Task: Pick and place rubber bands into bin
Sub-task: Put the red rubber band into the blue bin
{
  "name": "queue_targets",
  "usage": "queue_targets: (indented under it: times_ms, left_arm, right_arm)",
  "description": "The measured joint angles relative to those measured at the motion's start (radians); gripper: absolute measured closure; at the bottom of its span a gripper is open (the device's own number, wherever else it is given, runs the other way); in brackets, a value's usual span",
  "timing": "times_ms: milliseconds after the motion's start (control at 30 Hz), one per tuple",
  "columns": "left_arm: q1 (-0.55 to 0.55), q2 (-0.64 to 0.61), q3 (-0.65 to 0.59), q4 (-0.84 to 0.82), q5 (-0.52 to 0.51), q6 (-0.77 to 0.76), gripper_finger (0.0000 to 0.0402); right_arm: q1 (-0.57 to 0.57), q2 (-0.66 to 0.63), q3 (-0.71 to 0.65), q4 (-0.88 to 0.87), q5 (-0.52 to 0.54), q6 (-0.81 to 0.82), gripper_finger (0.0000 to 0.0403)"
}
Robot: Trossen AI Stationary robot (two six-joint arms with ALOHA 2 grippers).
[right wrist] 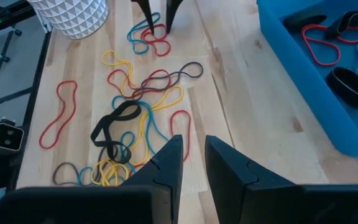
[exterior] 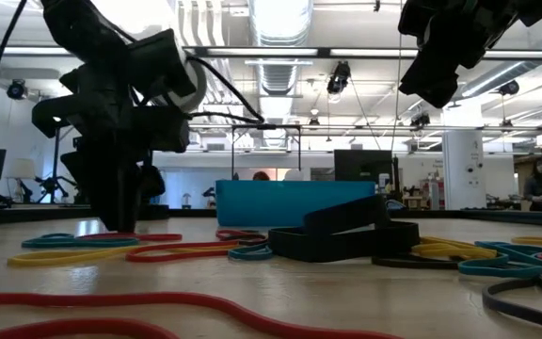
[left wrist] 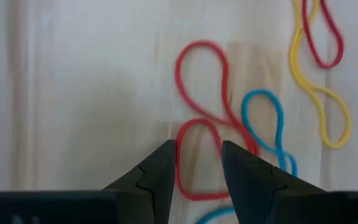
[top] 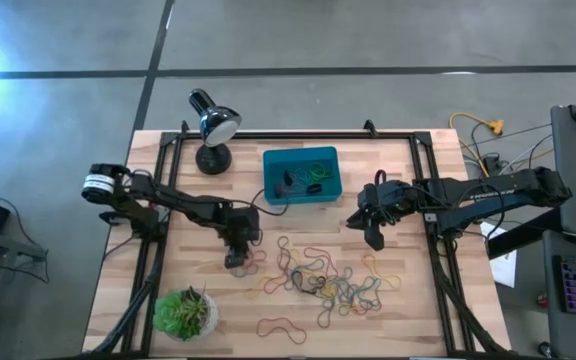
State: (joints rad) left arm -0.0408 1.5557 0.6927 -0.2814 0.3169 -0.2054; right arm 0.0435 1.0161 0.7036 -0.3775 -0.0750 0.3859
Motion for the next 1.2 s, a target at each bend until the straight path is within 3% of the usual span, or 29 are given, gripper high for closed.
queue_targets:
  times_ms: [633, 967, 1200]
  left_arm:
    - [-0.027, 0.005, 0.0, 0.107, -0.03, 0.032, 0.0283]
    - [-0.075, 0.109, 0.005, 0.12, -0.113, 0.061, 0.0284]
    - [-0.098, 0.13, 0.004, 0.111, -0.222, 0.057, 0.034]
  right_arm:
    - [0.0, 0.0, 0.0, 0.0, 0.0, 0.0, 0.0344]
    - [0.0, 0.0, 0.0, -0.002, -0.001, 0.007, 0.0344]
    - [0.0, 0.0, 0.0, -0.003, -0.001, 0.008, 0.0344]
